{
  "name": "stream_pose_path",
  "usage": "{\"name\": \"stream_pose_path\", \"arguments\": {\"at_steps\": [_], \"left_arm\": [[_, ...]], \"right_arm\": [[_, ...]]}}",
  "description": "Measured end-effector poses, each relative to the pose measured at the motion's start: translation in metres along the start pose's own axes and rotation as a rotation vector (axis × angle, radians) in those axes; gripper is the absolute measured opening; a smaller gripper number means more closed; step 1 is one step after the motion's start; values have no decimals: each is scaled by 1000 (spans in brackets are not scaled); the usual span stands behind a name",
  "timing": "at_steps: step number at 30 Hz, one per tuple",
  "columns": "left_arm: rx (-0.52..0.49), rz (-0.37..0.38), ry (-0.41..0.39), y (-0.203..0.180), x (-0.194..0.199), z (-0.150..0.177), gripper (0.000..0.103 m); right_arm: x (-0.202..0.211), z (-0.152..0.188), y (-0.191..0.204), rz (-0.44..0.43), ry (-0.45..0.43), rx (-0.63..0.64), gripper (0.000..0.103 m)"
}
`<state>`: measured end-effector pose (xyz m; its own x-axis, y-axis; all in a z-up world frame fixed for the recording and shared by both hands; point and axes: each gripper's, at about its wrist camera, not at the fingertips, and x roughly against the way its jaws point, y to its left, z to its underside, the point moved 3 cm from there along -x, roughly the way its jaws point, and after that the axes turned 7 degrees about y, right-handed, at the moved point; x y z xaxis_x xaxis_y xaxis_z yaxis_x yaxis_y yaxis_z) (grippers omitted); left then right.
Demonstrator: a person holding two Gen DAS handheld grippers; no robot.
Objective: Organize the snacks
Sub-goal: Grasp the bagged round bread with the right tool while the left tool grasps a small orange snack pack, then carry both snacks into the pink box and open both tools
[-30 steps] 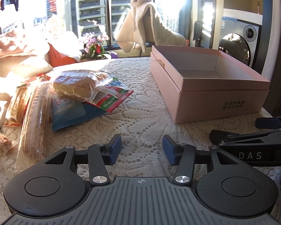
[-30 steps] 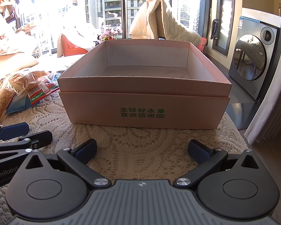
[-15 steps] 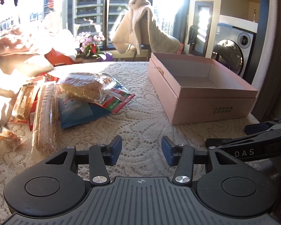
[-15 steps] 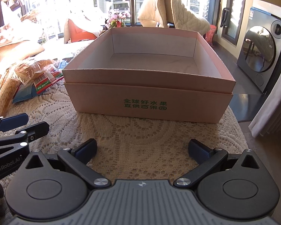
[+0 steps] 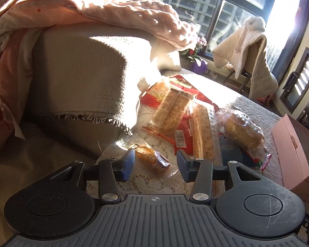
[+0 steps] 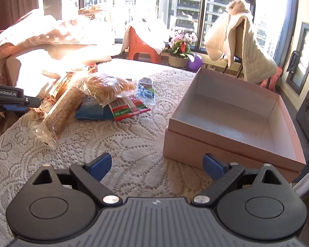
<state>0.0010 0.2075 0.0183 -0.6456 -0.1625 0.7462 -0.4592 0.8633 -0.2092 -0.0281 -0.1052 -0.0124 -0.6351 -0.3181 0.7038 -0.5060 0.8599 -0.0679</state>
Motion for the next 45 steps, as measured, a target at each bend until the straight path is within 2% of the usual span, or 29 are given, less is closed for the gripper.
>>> {"name": "stream_pose_path", "arguments": {"at_steps": [4,7,8,11,16,19,24,27,29,31,32,34,36,40,42,45], "left_arm": [[-26,-16,4,7,-18,-1,55],[-66,-21,-28,7,-13,0,45],[-91,-21,-40,5,-9,3,33],[-160,-6,-54,-8,4,11,28],[-243,92,-48,-26,32,27,23],[-259,174,-21,-26,48,34,23],[-305,275,49,-27,54,44,23],[-357,297,65,-29,55,49,23],[-376,306,77,-30,54,53,23],[-374,294,96,-28,48,56,24],[-369,273,107,-26,44,56,24],[-364,250,114,-23,39,58,25],[-351,269,133,-19,39,60,25],[-406,245,149,-19,49,68,25],[-417,231,138,-18,55,72,23],[-441,224,135,-22,64,77,22]], "right_arm": [[-4,-2,11,-141,64,-1,95],[-3,0,16,-136,57,30,95],[-2,-1,15,-132,52,40,95],[2,-10,15,-147,12,77,95],[-12,-52,21,-185,-56,179,95],[-35,-85,30,-210,-58,209,96],[-85,-126,50,-228,-14,228,96],[-115,-134,59,-248,90,223,96],[-122,-130,61,-264,147,199,87],[-111,-118,62,-227,141,211,60],[-101,-112,62,-212,139,226,56],[-80,-97,58,-223,144,227,54],[-60,-80,54,-253,160,222,54],[-12,-44,38,-299,155,205,53],[6,-28,26,-286,139,190,53],[25,-3,8,-219,128,162,53]]}}
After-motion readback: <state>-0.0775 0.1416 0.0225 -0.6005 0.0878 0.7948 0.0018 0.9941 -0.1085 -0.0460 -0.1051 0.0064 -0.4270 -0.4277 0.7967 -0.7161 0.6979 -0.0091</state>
